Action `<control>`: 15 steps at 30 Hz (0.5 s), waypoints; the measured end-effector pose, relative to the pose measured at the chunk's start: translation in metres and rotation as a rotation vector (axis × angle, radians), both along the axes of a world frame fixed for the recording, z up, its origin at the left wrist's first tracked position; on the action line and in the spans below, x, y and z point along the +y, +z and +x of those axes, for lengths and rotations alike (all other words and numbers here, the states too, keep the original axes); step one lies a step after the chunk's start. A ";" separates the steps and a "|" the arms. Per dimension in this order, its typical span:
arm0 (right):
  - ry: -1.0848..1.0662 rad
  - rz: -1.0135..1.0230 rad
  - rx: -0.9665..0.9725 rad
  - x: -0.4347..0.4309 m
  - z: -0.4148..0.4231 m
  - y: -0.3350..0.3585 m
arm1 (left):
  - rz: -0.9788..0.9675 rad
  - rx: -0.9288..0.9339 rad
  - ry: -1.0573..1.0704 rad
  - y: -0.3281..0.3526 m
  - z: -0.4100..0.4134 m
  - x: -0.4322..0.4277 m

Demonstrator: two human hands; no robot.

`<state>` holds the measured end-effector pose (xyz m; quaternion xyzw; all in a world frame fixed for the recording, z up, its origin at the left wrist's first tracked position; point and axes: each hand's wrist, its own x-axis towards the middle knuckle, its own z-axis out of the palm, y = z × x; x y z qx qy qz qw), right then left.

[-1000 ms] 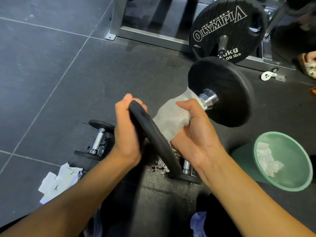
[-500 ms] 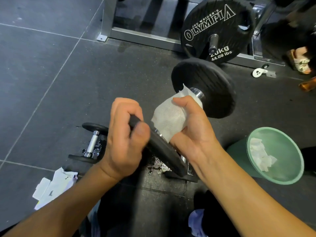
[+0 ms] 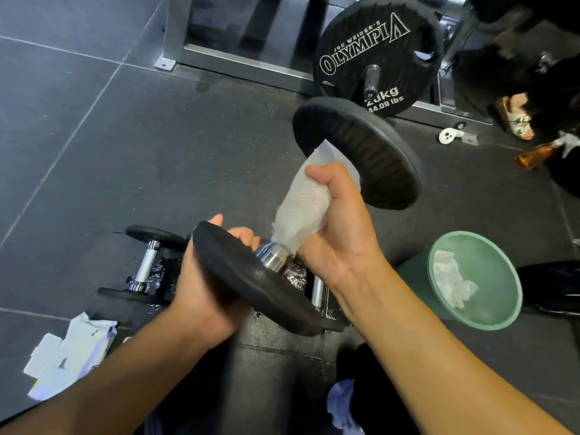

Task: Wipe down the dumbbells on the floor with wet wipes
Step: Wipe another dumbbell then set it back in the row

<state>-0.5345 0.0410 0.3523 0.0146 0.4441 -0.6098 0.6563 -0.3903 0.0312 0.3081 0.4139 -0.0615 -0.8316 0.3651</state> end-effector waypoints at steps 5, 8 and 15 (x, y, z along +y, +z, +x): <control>-0.092 0.034 -0.070 -0.006 -0.005 -0.009 | -0.500 -0.181 0.010 0.021 -0.002 -0.011; -0.147 0.030 -0.014 -0.011 -0.008 -0.014 | -1.335 -0.723 -0.056 0.024 0.006 -0.006; -0.198 0.047 -0.042 -0.008 -0.009 -0.017 | -2.371 -1.115 0.005 0.014 0.010 0.009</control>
